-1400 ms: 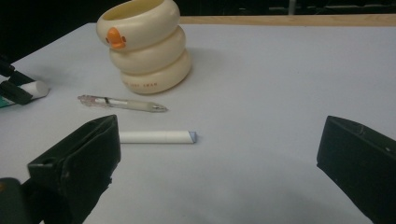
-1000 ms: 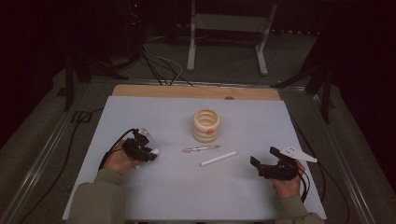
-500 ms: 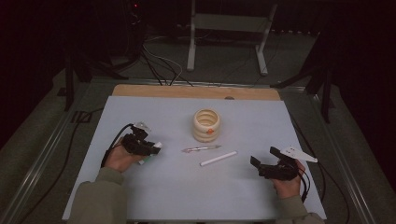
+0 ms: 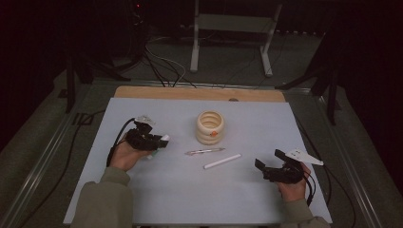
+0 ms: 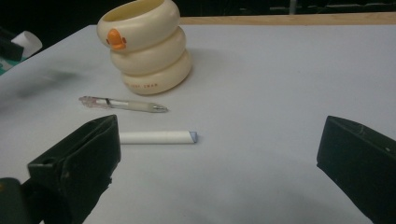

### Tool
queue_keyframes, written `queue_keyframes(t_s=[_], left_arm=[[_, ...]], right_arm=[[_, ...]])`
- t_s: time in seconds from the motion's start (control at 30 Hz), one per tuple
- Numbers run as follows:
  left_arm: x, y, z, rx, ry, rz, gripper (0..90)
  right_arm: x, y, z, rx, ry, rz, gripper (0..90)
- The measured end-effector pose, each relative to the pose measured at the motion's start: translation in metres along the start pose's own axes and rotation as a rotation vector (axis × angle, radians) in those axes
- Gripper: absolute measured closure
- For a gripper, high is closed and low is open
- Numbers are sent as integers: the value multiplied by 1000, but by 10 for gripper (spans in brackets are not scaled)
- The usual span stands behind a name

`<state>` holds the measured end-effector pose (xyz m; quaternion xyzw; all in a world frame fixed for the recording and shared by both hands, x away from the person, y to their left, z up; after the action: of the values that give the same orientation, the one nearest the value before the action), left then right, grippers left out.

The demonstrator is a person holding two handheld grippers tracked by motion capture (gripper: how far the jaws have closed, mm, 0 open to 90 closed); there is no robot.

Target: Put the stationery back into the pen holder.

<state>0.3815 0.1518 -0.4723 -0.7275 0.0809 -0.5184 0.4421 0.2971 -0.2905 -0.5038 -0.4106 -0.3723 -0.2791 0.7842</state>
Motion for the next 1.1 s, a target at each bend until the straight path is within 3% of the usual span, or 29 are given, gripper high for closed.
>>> queue_keyframes(t_s=[0.63,1.1], left_arm=[[35,-8,-3,-6,22,-81,661],[58,-7,-7,-13,48,-113,661]], right_arm=[[0,0,0,3,1,0,0],[0,1,0,1,0,3,0]])
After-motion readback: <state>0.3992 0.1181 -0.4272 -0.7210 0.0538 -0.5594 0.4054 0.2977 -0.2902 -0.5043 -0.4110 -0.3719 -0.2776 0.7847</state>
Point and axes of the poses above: each handheld gripper's, and its own axes: y roughly forward along the jaws, x roughly out of its top, z roughly to its left, the point moved 3 cm from there along y, roughly forward along the jaws, and after that the axes turned 12 degrees about y, right-handed, at the moved point
